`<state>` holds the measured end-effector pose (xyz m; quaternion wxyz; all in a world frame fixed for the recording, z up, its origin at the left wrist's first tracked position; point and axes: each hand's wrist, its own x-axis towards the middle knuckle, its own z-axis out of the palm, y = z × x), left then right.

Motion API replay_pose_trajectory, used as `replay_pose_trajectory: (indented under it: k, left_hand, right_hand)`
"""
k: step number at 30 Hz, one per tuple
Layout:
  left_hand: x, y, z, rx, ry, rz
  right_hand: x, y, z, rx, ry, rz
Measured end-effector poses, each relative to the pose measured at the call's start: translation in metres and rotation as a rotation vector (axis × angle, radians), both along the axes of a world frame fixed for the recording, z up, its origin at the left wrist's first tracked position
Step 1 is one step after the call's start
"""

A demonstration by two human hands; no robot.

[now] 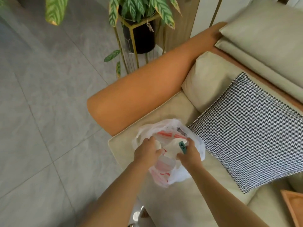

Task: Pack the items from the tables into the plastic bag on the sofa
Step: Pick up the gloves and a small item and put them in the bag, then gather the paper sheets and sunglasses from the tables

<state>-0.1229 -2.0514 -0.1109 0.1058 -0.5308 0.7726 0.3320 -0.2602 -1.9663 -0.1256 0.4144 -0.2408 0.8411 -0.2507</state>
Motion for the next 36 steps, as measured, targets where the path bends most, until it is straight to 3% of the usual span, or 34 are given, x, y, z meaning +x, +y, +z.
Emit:
replay_pose_trajectory:
  k: [9,22,30,36]
  left_hand:
    - [-0.011,-0.016,-0.039,-0.015,0.042,-0.003]
    - [0.005,0.026,0.001,0.026,-0.034,-0.016]
    - [0.063,0.081,0.052,0.026,-0.066,0.185]
    - [0.149,0.142,0.063,0.05,-0.091,0.459]
  right_hand:
    - [-0.013,-0.012,-0.035,0.014,0.062,0.003]
    - [0.01,0.021,-0.001,0.154,0.043,0.156]
    - [0.056,0.038,0.048,0.155,0.26,0.629]
    - [0.127,0.051,0.067,0.121,0.45,1.069]
